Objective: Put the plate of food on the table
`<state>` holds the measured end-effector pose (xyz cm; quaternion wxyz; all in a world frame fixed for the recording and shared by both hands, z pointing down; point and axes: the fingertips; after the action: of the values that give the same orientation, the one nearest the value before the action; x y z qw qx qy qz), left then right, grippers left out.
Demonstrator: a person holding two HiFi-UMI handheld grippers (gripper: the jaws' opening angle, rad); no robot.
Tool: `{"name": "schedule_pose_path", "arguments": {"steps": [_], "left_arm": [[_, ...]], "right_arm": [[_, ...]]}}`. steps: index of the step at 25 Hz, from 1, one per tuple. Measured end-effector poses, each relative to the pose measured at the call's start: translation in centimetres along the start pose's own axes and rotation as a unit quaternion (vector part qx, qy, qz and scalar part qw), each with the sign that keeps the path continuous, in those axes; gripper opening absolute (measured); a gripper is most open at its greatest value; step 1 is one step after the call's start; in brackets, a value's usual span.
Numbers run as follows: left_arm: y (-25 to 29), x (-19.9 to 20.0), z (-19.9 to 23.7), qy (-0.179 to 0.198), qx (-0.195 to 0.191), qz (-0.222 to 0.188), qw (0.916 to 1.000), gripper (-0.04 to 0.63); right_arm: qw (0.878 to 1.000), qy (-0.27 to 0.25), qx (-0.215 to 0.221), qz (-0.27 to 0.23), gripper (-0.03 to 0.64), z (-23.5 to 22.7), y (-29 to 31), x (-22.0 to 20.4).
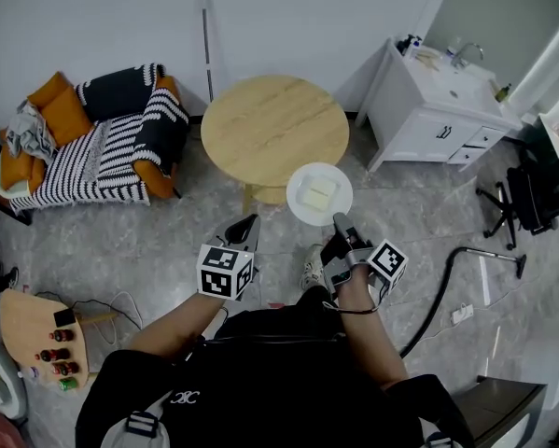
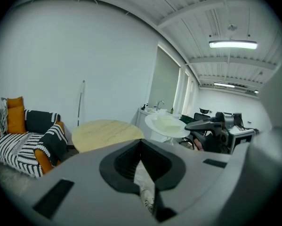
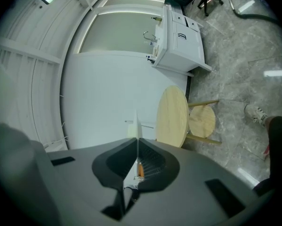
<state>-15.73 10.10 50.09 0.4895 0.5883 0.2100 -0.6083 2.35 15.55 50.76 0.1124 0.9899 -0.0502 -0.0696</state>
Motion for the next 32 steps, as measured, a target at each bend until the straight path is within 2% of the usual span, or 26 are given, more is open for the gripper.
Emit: {"name": "schedule_pose_path", "arguments": {"steps": [4,12,32], "left_arm": [[1.4,1.0,0.9,0.010,0.005,-0.004,0.9999,0.006],[4.9,3.3,3.2,0.001,0.022,-0.017,0.9996,0.006],[12.5,4.9,8.0,-0.016,0.024,-0.001,0.9996,0.006]], "right_arm": [[1.000,0.007,0.008,-0.001,0.018,0.0,1.7,1.5],[1.000,-0.005,0.015,0.014,0.018,1.5,6.2,4.7],[1.000,0.002,0.005,0.029,0.018,1.1,14.4,9.4]]}}
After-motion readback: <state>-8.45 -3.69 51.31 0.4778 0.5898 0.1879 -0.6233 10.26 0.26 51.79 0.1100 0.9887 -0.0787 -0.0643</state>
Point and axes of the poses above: the fingertips, and each gripper's own axes: y forward along the fingers, z to its left, x out of its top, and after that the axes turned 9 degrees about -x, right-handed
